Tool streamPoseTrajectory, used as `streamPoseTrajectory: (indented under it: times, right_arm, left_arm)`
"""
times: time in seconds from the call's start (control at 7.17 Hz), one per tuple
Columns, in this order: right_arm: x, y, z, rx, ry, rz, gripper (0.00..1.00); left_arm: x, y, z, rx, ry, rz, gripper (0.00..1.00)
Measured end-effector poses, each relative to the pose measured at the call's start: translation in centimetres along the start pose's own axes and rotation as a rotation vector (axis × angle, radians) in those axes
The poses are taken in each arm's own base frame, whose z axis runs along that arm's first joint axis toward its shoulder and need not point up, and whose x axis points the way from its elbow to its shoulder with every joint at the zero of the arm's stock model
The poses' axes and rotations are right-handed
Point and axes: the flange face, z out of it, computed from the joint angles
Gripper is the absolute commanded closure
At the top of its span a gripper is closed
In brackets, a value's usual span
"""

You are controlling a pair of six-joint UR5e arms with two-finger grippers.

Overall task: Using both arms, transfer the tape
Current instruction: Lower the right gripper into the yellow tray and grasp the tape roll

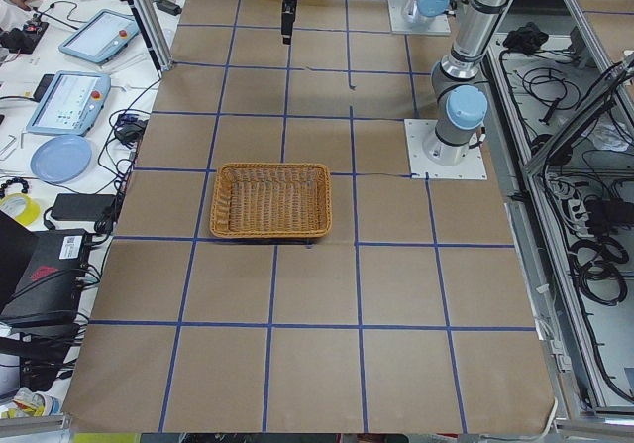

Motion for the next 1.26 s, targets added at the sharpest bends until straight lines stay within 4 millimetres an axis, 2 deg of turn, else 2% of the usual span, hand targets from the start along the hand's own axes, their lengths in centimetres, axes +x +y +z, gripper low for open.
streamPoseTrajectory:
  times: [0.14,0.28,0.56,0.7,0.84,1.12,1.26]
  right_arm:
    - [4.0,-0.6,1.0,-0.021,0.003,-0.059,0.0]
    - [8.7,-1.1,2.5,-0.048,-0.001,-0.143,0.0]
    - [18.5,-2.0,6.9,-0.087,-0.012,-0.246,0.0]
    - [22.8,-2.4,9.5,-0.078,0.008,-0.235,0.0]
    - [25.9,-2.6,12.5,-0.077,0.036,-0.215,0.0]
    - [30.8,-2.7,20.5,-0.128,0.075,-0.183,0.0]
    - [33.0,-1.9,23.7,-0.168,0.054,-0.199,0.0]
  left_arm:
    - [0.0,0.0,0.0,0.0,0.0,0.0,0.0]
    - [0.0,0.0,0.0,-0.001,0.0,0.0,0.0]
    - [0.0,0.0,0.0,-0.001,0.001,0.0,0.0]
    - [0.0,0.0,0.0,-0.001,0.001,0.0,0.0]
    - [0.0,0.0,0.0,-0.001,0.002,0.0,0.0]
    - [0.0,0.0,0.0,0.0,0.003,0.001,0.0]
    - [0.0,0.0,0.1,-0.001,0.003,0.0,0.0]
